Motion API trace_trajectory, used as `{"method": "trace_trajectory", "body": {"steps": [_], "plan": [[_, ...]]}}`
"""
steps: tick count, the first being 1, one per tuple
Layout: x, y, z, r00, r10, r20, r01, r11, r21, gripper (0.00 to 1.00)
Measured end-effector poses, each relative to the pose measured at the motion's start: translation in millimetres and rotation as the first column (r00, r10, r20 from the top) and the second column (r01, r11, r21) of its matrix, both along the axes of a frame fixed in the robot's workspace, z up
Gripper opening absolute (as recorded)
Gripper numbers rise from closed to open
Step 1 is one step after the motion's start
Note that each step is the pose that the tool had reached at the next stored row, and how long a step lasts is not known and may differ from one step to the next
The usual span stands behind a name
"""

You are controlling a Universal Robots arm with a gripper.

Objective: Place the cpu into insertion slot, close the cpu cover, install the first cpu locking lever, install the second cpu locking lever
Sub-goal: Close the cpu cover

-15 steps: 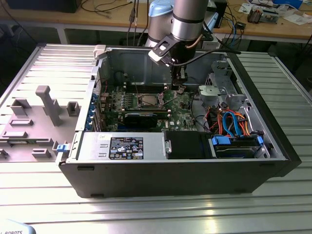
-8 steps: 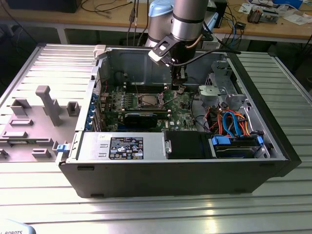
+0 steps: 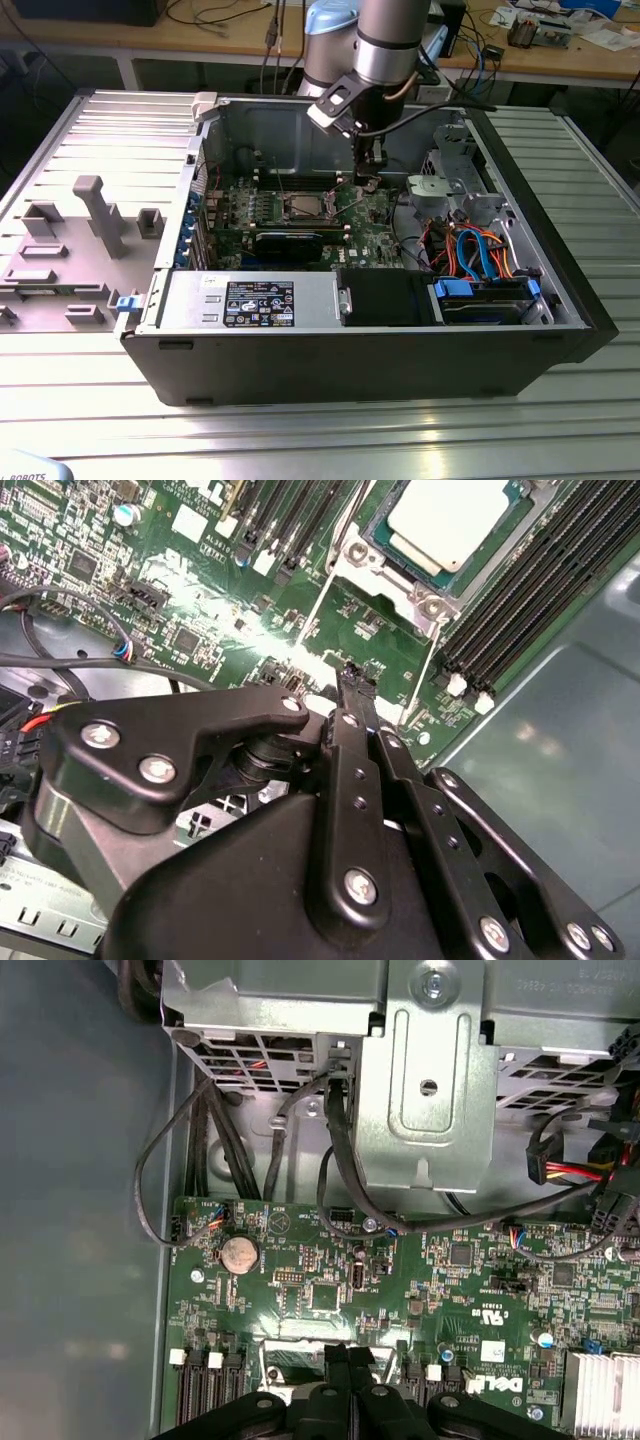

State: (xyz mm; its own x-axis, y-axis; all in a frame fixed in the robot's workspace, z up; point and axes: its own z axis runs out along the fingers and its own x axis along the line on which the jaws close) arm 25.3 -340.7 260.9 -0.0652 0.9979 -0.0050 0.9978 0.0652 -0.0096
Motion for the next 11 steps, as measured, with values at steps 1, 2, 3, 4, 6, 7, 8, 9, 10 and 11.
{"method": "trace_trajectory", "body": {"steps": [1, 2, 3, 4, 6, 7, 8, 9, 10, 11], "plan": [[3.2, 0.5, -0.5, 1.0, 0.0, 0.0, 0.0, 1.0, -0.0002, 0.11], [8.4, 3.5, -1.0, 1.0, 0.0, -0.0001, 0.0, 1.0, -0.0005, 0.11], [10.2, 4.8, -1.5, 1.0, 0.0, 0.0, 0.0, 1.0, -0.0002, 0.11], [11.8, 5.0, -2.2, 1.0, 0.0, 0.0, 0.0, 1.0, -0.0002, 0.11], [18.0, 5.1, -3.8, 1.0, 0.0, -0.0001, 0.0, 1.0, -0.0005, 0.11], [20.0, 5.3, -4.3, 1.0, 0.0, 0.0, 0.0, 1.0, -0.0004, 0.11], [21.9, 5.4, -5.5, 1.0, 0.0, 0.0, 0.0, 1.0, -0.0003, 0.11], [22.3, 5.4, -6.5, 1.0, 0.0, 0.0, 0.0, 1.0, -0.0003, 0.11], [22.4, 5.4, -9.0, 1.0, 0.0, 0.0, 0.0, 1.0, -0.0003, 0.11], [22.5, 5.4, -11.5, 1.0, 0.0, 0.0, 0.0, 1.0, -0.0003, 0.11]]}}
